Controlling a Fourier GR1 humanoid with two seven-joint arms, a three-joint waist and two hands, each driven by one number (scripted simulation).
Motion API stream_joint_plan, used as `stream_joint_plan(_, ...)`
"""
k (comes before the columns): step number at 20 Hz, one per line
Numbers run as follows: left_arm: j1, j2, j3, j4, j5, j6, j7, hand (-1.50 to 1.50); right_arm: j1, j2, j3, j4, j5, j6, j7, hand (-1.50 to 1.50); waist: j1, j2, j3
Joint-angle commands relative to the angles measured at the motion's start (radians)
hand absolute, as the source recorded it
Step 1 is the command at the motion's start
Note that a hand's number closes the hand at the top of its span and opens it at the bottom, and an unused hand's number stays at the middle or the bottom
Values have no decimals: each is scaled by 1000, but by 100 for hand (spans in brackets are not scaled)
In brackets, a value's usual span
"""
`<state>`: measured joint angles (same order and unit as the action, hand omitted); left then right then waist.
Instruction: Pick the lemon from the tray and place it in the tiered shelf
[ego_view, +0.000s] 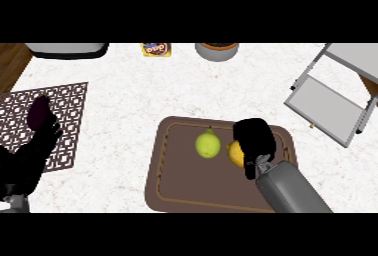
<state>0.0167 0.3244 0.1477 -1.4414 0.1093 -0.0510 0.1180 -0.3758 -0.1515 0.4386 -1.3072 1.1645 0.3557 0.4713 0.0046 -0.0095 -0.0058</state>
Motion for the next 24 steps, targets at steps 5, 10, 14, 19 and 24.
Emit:
stream_joint_plan(5,13,-17,16,21,-31,-25,-29,0,24,2,15,-10,102,-52,-54,150,-3,9,6)
stream_joint_plan(10,33,-35,22,75,-56,-25,-112,0,48,-1,22,-220,114,-12,-25,150,-8,8,5)
stream_joint_plan(14,0,-45,15,1,-38,-9,-1,0,74,-13,-117,-195,89,-104,9,150,-13,8,6)
stream_joint_plan(19,28,-46,6,-38,-49,-3,-3,0,-26,25,-405,-149,16,-152,203,150,-8,9,7)
stream_joint_plan(24,75,-44,24,-30,-38,-28,-38,0,-62,8,-471,-320,-26,-109,263,150,-9,5,6)
